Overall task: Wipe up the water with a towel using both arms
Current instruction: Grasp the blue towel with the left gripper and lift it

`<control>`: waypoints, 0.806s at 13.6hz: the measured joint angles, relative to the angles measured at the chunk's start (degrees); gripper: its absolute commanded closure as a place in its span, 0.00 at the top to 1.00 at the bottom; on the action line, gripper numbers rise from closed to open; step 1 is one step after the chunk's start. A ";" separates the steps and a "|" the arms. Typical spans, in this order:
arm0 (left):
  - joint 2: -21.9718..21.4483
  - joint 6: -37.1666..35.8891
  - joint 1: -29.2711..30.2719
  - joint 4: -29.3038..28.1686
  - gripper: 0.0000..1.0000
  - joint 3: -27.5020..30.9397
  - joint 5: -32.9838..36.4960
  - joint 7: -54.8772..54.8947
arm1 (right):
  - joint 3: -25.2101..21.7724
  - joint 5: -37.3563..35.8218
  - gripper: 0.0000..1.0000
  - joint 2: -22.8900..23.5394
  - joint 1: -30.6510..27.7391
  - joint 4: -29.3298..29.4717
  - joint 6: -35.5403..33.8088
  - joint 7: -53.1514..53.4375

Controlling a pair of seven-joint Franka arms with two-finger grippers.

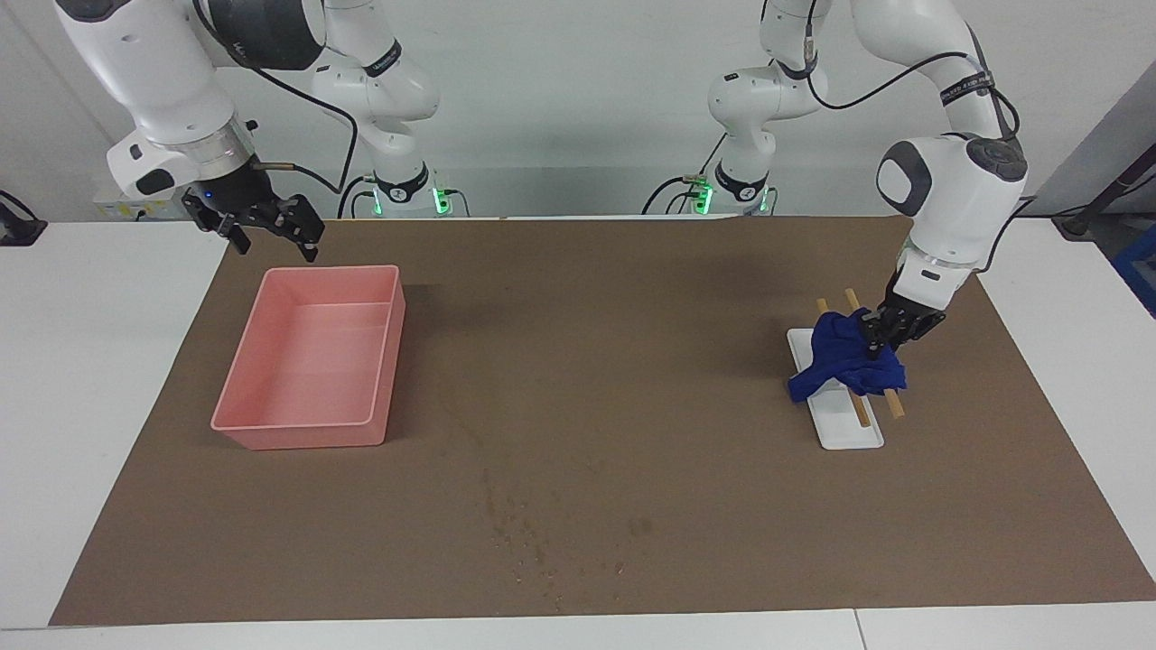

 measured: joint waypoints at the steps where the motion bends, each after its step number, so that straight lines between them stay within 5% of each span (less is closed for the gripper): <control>1: 0.01 -0.16 0.04 0.11 0.00 0.00 0.00 0.00 | 0.00 0.00 1.00 0.00 0.00 0.00 0.00 0.00; 7: 0.74 -14.52 0.39 10.69 0.00 -0.02 -4.18 -1.75 | 0.00 0.00 1.00 0.00 0.00 0.00 0.00 0.00; 11: 0.07 -20.71 0.33 15.88 0.00 -0.57 -11.58 -14.88 | 0.00 0.00 1.00 0.00 0.00 0.00 0.00 0.00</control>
